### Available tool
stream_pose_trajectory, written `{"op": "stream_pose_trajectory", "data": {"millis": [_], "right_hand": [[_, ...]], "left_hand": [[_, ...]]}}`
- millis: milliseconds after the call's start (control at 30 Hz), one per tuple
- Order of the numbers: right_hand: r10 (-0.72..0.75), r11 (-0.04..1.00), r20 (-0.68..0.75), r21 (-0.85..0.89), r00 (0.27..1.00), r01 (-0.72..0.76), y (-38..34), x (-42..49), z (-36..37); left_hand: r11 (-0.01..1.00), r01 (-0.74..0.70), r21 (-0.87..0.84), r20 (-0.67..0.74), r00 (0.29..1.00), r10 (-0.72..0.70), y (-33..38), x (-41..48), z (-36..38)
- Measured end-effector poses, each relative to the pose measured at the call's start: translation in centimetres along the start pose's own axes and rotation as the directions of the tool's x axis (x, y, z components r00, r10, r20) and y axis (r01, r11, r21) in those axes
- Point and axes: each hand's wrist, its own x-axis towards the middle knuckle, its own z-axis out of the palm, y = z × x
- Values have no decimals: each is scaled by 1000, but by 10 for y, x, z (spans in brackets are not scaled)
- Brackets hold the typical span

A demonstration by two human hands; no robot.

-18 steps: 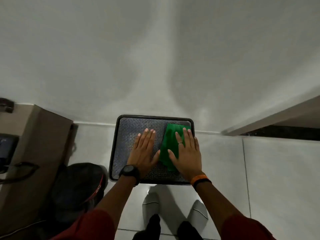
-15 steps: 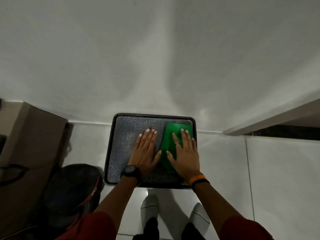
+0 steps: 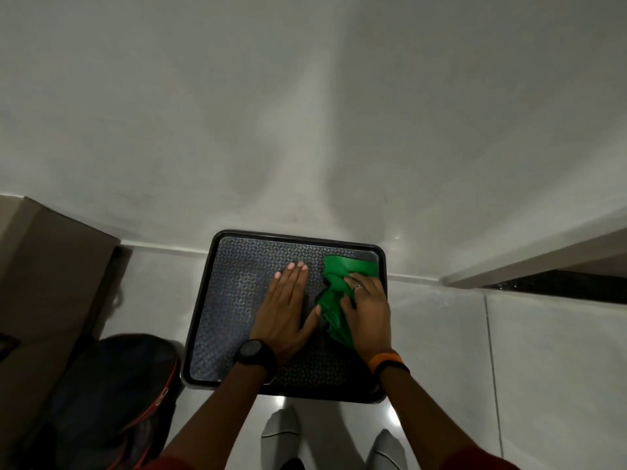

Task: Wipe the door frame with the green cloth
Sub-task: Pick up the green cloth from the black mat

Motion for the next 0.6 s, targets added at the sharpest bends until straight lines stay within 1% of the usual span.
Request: {"op": "stream_pose_trajectory", "data": {"millis": [33, 100, 167, 233, 333, 400, 467, 533, 600], "right_hand": [[2, 1000, 18, 7, 1000, -2, -4, 2, -10], [-12, 1000, -4, 20, 1000, 12, -14, 0, -31], [-42, 998, -71, 44, 997, 45, -26, -4, -54], [-64, 996, -157, 58, 985, 74, -42, -7, -83], [-152, 981, -286, 71, 946, 180, -72, -12, -139], [-212, 964, -385, 66, 898, 256, -96, -15, -188], [-266, 947, -485, 29, 833, 319, -123, -16, -244], [-327, 919, -590, -17, 739, 393, -153, -14, -309], [-380, 881, -691, -67, 615, 468, -185, -11, -383]], "left_hand": [[1000, -1, 23, -39, 999, 2, 8, 0, -11], [996, -15, 85, -126, 992, 26, 25, 2, -35], [990, -39, 134, -193, 979, 65, 44, 5, -60], [989, -53, 138, -222, 971, 83, 64, 6, -88], [985, -70, 157, -267, 957, 111, 99, 4, -139], [981, -84, 177, -336, 931, 141, 128, 2, -183], [976, -102, 192, -426, 887, 176, 161, 2, -231], [970, -132, 206, -513, 829, 222, 197, 6, -287], [957, -184, 225, -594, 752, 285, 240, 11, -350]]}}
